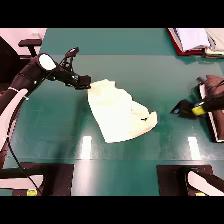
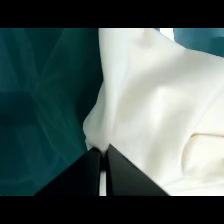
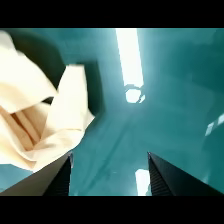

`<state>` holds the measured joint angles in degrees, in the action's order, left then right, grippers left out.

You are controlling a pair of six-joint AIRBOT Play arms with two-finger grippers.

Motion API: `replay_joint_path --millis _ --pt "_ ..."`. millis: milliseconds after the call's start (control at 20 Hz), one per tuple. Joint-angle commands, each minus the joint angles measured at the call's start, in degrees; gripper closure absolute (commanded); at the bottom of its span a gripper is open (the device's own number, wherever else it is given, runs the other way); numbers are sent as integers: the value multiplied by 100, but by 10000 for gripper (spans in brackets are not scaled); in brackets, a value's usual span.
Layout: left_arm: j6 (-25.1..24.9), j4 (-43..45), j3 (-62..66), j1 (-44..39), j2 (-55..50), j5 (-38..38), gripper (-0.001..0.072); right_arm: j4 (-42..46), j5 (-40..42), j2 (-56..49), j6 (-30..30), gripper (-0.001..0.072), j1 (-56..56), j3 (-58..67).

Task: Fold the shirts.

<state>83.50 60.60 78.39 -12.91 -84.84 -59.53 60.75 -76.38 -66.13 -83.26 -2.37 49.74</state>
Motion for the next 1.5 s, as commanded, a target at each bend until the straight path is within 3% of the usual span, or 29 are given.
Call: replay_joint_path --millis 0,100,200,300,550,850,1050,1250,1450 --pt "2 48 11 9 33 -11 680 -857 774 -564 238 181 592 -758" --pt "2 48 11 9 33 -15 679 -931 1097 -925 238 230 1021 -599" --pt "0 48 11 9 33 -52 680 -846 1244 -1187 238 383 1327 -334" --pt "0 50 11 9 39 -114 680 -610 1279 -1255 238 689 1486 -55" --pt "2 125 59 9 1123 306 681 -48 861 -317 236 699 1174 1075" --pt "9 101 975 9 3331 341 681 -66 407 1357 236 699 380 3134" --pt "151 87 1593 9 4225 330 681 -68 365 2013 232 700 83 4030" --pt "254 72 1797 9 4363 -2 682 -68 125 1880 11 700 -55 4977" --pt "354 98 1534 9 3587 -1373 682 -59 -516 903 -326 700 122 5608"
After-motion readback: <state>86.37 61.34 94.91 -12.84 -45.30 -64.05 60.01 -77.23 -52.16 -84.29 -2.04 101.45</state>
